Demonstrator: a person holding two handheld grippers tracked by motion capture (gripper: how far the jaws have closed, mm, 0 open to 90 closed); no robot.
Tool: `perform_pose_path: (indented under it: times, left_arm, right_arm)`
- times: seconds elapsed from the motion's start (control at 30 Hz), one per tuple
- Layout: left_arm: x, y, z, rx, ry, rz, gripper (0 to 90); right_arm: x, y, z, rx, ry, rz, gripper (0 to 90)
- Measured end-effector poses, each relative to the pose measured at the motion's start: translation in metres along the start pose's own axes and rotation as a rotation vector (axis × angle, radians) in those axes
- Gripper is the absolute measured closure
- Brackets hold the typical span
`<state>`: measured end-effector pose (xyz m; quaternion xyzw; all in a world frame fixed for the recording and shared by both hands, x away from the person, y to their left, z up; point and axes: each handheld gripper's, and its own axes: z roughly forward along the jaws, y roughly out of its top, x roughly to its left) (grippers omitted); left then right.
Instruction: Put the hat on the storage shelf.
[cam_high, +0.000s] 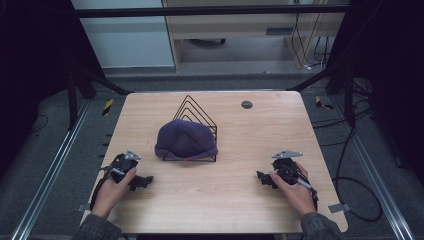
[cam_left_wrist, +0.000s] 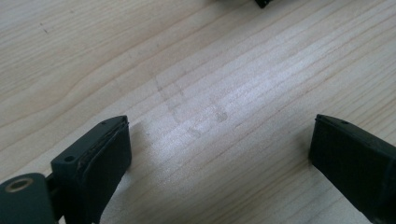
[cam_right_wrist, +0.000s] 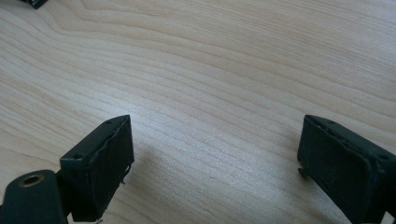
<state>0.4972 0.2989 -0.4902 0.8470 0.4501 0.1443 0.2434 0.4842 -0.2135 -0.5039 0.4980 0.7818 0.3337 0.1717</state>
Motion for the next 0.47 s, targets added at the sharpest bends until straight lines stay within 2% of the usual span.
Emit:
perform_pose_path:
  times: [0.03, 0.17, 0.3, 0.47]
  left_arm:
    - [0.0, 0.0, 0.0, 0.004, -0.004, -0.001, 4.6]
    - [0.0, 0.0, 0.0, 0.006, -0.004, 0.003, 4.1]
    - [0.0, 0.0, 0.0, 0.004, -0.006, 0.002, 3.6]
    - [-0.001, 0.0, 0.001, 0.006, -0.008, 0.004, 3.1]
  right_arm:
    - [0.0, 0.0, 0.0, 0.0, 0.0, 0.0, 10.8]
    - [0.006, -0.005, 0.002, -0.024, -0.05, -0.048, 10.0]
    - [0.006, -0.011, 0.002, -0.066, -0.05, -0.046, 10.1]
    - [0.006, -0.01, 0.002, -0.066, -0.052, -0.045, 10.0]
